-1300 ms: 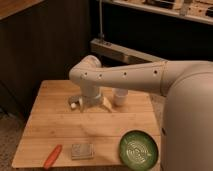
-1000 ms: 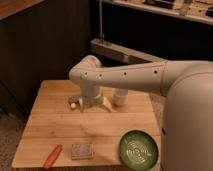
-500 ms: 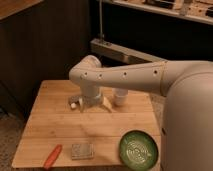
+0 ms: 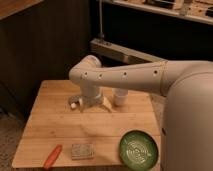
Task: Place the white sponge in the ceramic bowl
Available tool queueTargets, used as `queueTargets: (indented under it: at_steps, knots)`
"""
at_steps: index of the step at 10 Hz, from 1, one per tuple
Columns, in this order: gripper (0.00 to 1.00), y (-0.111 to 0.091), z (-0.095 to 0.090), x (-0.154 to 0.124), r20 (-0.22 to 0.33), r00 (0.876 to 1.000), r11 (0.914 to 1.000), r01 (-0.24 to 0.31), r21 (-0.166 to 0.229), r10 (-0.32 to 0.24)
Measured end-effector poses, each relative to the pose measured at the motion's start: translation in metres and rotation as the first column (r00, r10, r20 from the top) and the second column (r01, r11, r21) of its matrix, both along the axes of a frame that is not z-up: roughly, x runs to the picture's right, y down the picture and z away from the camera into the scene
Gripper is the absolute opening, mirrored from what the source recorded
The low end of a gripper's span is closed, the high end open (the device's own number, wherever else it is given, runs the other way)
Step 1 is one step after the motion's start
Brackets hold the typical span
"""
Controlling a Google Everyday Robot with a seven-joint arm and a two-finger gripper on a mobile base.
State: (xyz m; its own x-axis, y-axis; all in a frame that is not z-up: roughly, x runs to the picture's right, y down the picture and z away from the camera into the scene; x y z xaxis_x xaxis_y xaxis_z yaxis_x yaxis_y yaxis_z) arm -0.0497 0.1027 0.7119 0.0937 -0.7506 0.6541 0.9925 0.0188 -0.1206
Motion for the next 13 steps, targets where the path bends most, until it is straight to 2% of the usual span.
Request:
queueTargets:
  at_steps: [8, 13]
  knots:
    - [0.8, 0.016, -0.012, -0.004, -0.001, 0.999, 0.9989, 0.042, -0.021, -0.042]
    - [0.8, 0.032, -0.027, -0.007, -0.004, 0.998, 0.997, 0.068, -0.038, -0.068]
